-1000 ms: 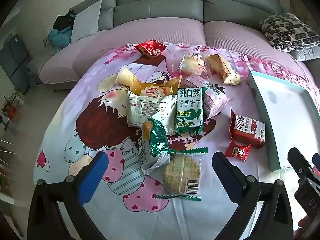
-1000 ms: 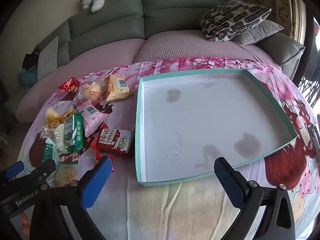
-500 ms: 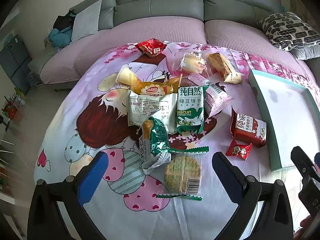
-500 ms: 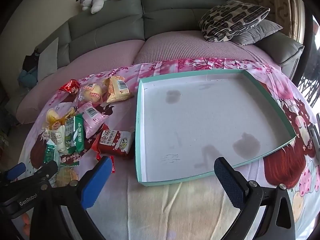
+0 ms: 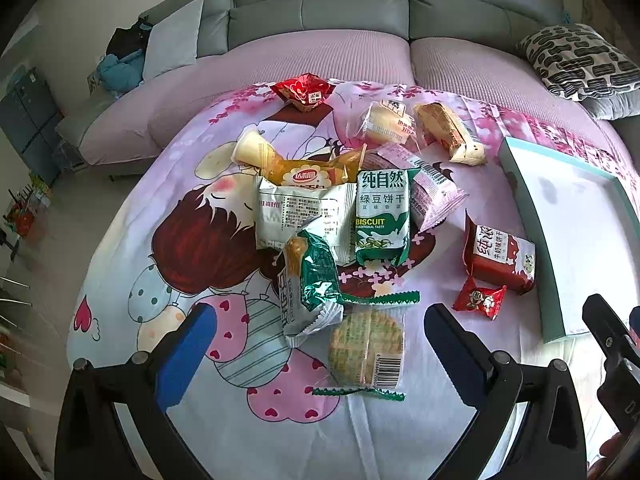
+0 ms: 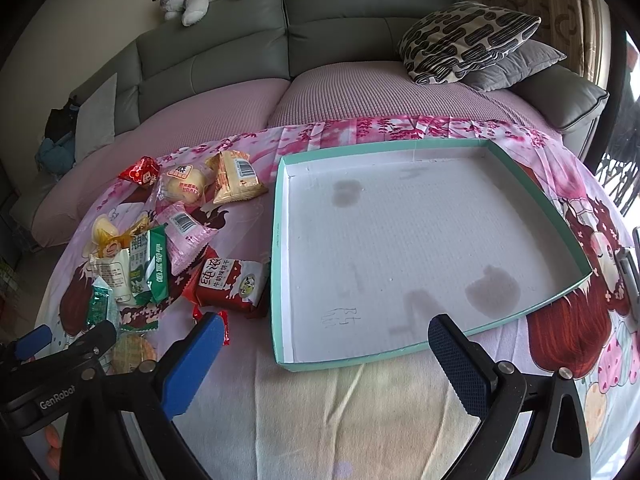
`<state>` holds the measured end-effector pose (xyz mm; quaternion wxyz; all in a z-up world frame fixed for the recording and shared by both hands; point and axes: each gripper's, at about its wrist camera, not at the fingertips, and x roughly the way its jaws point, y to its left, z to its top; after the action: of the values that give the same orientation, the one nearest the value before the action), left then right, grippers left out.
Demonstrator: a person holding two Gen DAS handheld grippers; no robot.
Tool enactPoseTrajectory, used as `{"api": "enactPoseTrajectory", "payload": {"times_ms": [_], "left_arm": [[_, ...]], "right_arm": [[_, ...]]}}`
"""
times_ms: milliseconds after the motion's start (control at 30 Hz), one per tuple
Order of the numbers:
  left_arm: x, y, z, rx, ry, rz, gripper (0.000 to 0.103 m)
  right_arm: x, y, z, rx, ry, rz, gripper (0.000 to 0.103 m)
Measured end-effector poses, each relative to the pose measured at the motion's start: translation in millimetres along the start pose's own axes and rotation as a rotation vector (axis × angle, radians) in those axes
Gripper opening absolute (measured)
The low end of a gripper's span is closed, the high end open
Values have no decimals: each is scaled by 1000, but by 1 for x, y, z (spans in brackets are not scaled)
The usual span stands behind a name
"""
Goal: Organize snacks
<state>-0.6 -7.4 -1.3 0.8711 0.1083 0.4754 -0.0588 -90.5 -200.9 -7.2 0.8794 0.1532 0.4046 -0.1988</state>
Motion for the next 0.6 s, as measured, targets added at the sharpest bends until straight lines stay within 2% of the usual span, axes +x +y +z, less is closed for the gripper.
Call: {"api": "enactPoseTrajectory", "payload": {"times_ms": [600], "left_arm": [[2, 3, -1, -7, 3, 0, 103]], "right_arm": [[0, 0, 0, 0, -1, -2, 103]]}}
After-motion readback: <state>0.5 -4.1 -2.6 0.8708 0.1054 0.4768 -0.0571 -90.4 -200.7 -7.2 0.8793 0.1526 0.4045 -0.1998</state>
